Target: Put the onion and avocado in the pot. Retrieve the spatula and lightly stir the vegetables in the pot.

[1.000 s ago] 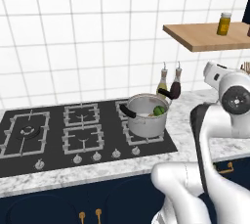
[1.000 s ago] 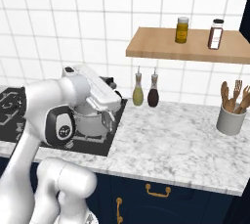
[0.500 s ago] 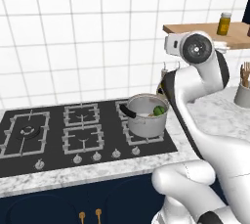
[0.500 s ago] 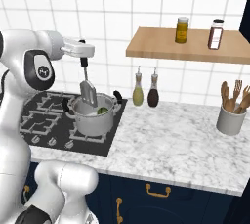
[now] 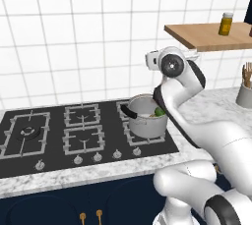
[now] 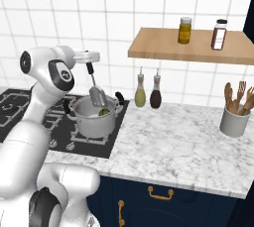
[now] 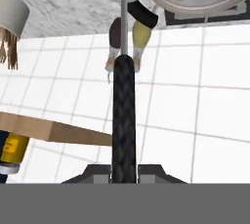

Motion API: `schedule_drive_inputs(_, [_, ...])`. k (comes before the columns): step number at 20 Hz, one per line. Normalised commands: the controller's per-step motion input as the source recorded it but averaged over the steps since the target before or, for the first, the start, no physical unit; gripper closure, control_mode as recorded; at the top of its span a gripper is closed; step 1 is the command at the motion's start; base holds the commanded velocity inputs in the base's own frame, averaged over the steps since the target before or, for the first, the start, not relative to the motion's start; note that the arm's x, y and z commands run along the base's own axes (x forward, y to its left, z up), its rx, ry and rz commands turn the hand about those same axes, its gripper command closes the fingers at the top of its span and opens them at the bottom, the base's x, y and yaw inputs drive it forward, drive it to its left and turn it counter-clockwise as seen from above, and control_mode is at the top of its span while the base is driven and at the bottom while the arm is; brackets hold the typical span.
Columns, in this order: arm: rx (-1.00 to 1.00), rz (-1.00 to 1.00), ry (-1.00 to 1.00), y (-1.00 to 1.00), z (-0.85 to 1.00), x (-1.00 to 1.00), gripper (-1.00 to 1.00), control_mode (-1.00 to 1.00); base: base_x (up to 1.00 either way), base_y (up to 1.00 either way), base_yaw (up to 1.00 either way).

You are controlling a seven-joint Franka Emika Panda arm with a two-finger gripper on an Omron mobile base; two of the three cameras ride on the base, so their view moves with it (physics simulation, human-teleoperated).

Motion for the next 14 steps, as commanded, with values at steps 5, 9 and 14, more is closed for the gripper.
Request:
schedule_drive_inputs(5, [-0.02, 0.09, 0.0, 0.0, -0.33, 0.51, 1.0, -1.0, 0.0, 0.0, 0.0])
schedule_drive_inputs(9, [0.0, 0.08, 0.0, 0.0, -0.08, 0.26, 1.0, -1.0, 0.0, 0.0, 0.0])
schedule_drive_inputs(14, [0.0, 0.07, 0.0, 0.0, -0.04, 0.12, 1.0, -1.0, 0.0, 0.0, 0.0])
